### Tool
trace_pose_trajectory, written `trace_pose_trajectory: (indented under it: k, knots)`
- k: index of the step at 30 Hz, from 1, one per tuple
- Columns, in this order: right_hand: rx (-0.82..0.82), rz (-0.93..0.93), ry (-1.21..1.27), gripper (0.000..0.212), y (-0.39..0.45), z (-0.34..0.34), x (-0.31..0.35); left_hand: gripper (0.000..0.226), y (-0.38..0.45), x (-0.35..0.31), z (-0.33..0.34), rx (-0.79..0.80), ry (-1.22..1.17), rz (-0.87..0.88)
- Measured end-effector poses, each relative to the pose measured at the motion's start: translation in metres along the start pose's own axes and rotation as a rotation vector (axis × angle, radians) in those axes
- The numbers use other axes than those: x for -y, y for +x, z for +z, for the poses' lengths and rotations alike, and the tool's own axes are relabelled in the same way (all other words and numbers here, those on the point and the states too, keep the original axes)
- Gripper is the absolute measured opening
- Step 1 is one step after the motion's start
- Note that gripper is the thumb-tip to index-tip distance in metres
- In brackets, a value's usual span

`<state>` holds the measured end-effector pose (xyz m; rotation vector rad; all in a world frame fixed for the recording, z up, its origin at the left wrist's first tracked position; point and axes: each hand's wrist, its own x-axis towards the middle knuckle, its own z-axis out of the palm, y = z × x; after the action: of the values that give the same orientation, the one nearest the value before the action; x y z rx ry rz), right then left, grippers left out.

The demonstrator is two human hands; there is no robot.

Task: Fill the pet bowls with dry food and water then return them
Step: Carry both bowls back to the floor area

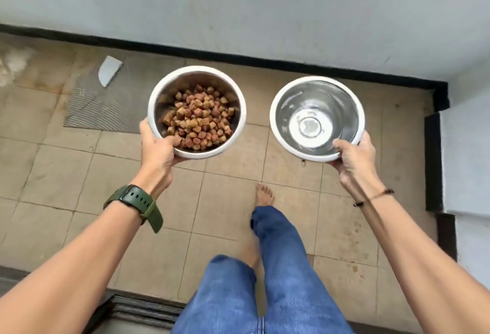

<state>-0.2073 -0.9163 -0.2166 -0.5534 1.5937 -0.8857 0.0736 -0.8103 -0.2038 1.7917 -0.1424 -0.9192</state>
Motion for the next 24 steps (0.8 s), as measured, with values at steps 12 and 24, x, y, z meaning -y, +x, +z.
trace_pose_trajectory:
  k: [12,24]
  knots:
    - [-0.159,0.224,0.069,0.044,0.247,0.073,-0.211,0.053,0.245,0.212,0.095,0.001,0.115,-0.241]
    - [-0.249,0.325,0.091,0.055,0.386,0.111,-0.406,0.024,0.284,0.595,0.073,0.390,1.447,-0.067]
